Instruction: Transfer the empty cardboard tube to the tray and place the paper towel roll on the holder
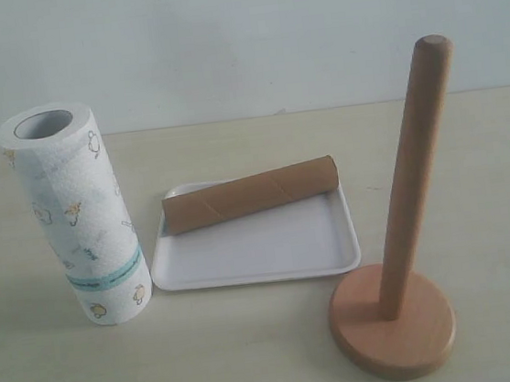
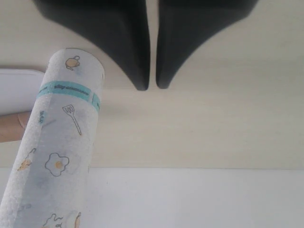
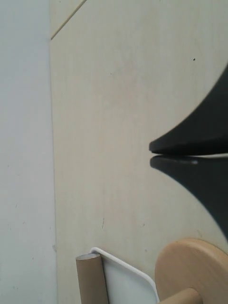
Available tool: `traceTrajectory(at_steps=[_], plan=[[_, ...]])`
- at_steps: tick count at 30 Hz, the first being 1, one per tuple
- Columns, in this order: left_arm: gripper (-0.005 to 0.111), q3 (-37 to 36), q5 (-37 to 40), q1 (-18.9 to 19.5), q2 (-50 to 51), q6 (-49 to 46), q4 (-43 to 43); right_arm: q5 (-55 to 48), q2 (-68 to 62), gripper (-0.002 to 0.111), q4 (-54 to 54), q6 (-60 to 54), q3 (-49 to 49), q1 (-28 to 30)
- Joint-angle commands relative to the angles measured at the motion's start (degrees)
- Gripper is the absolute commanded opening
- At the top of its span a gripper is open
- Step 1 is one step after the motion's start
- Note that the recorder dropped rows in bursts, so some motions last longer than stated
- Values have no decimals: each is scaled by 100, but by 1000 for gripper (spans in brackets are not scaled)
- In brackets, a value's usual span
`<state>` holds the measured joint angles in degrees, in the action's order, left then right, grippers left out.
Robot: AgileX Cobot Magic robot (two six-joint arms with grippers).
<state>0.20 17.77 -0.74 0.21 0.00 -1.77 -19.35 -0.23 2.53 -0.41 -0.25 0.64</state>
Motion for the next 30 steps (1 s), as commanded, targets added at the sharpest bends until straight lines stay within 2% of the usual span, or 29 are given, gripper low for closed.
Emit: traceTrajectory(at_steps=[1,19,22,28,30], plan=[[4,-20,-25,12,-21,0,7,3,23,0,-17,-3,25,31],[4,-20,-154,12,-21,0,7,3,23,0,-17,-3,25,31],[4,-20,-787,12,-21,0,7,3,23,0,-17,-3,25,31],[4,-20,-2699,12,-21,-237,7,3,23,0,-17,-3,25,31],[4,-20,-3002,12,-21,-264,7,3,23,0,-17,-3,25,31]])
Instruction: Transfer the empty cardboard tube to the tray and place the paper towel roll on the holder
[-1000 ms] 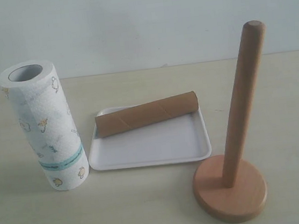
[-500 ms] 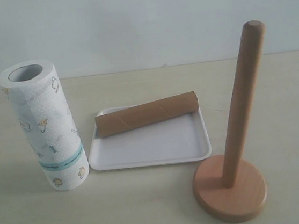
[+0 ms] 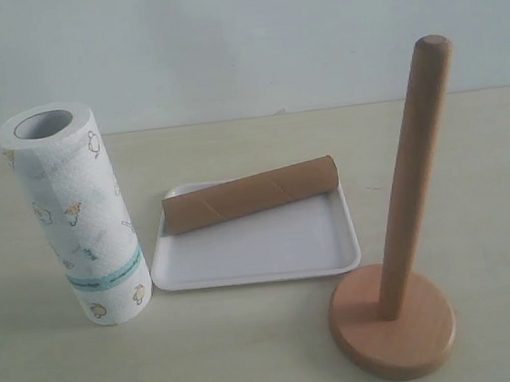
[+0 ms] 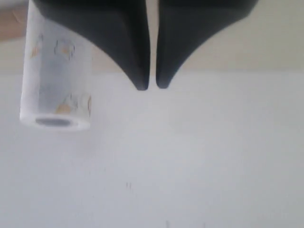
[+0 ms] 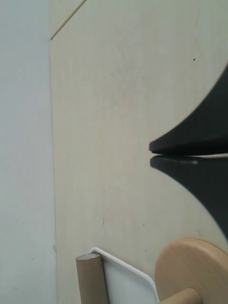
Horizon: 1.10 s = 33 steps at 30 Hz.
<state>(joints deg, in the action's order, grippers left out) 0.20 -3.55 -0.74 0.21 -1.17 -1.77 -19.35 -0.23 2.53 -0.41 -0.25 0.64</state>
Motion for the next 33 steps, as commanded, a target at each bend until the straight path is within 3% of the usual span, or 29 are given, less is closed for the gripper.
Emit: traceTrajectory(at_steps=[1,12,16,20,22,26,33], plan=[[4,-20,-885,12,-21,-135,7,3,23,0,-17,-3,25,31],[4,-20,-1193,12,140,-135,7,3,23,0,-17,-3,25,31],[4,-5,-2078,12,1539,203,416,28,23,0,-17,41,25,31],[4,205,-3047,12,3334,1760,2527,28,23,0,-17,41,25,31],[4,205,-3767,12,4194,1836,2923,28,23,0,-17,41,25,31],[4,205,-4404,12,5000,1836,2940,28,23,0,-17,41,25,31],[4,205,-4465,12,5552,1836,2940,28,23,0,-17,41,25,31]])
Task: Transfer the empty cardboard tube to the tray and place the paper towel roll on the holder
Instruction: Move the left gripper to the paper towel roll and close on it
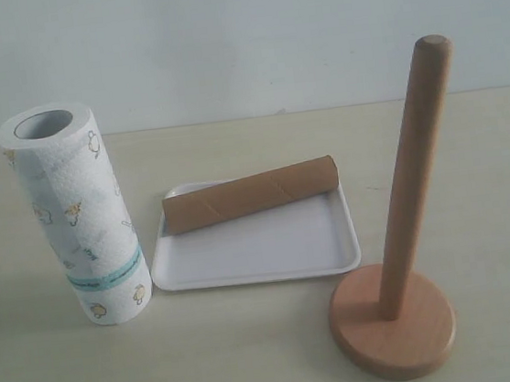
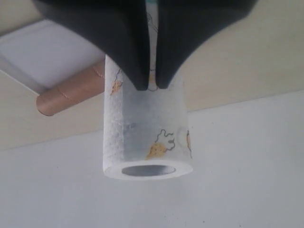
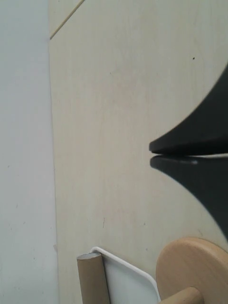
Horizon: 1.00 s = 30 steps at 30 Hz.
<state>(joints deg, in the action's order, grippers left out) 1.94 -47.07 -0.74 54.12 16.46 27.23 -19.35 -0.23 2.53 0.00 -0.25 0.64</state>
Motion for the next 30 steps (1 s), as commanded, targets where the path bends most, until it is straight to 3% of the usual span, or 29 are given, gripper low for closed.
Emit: traceTrajectory(at_steps=[1,15,19,25,26,30], plan=[[4,32,-113,12,161,72,40,28,23,0,-17,0,25,31],[7,32,163,12,162,475,460,28,23,0,-17,0,25,31],[32,32,152,12,162,503,573,28,23,0,-17,0,25,31],[105,32,-257,12,162,503,573,28,23,0,-17,0,25,31],[109,32,-433,12,162,531,573,28,23,0,-17,0,25,31],[110,32,-918,12,162,629,663,28,23,0,-17,0,25,31]])
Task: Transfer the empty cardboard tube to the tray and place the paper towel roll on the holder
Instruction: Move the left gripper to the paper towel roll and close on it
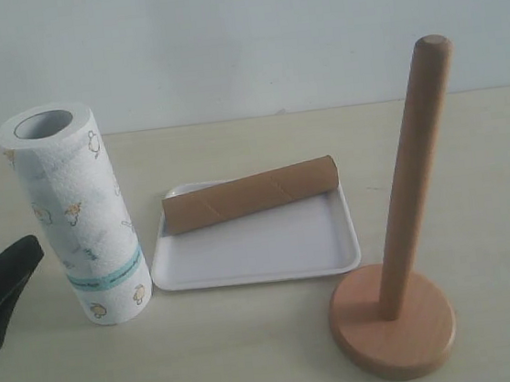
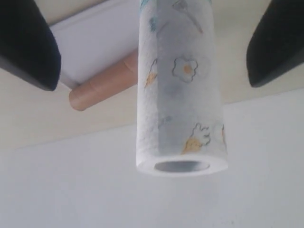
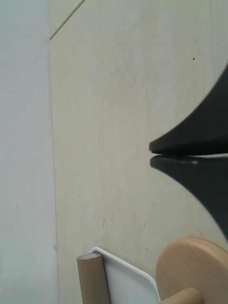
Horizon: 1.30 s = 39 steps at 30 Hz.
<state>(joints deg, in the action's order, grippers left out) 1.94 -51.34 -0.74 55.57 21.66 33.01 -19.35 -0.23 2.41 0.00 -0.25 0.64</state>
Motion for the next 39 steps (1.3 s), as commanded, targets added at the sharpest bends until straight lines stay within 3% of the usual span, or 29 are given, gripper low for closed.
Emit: traceTrajectory(at_steps=[1,6,11,18,22,29,39], plan=[[110,32,-502,12,17,109,85,28,23,0,-4,0,25,31],[110,41,-483,12,17,27,62,28,23,0,-4,0,25,31],[110,41,-222,12,25,-758,2,28,23,0,-4,0,25,31],[110,41,-222,12,118,-852,-139,28,23,0,-4,0,25,31],[110,41,-302,12,606,-1031,-426,28,23,0,-4,0,25,31],[110,81,-1645,12,1895,-1641,-672,28,23,0,-4,0,25,31],[110,790,-1862,12,3375,-1831,-217,28,23,0,-4,0,25,31]])
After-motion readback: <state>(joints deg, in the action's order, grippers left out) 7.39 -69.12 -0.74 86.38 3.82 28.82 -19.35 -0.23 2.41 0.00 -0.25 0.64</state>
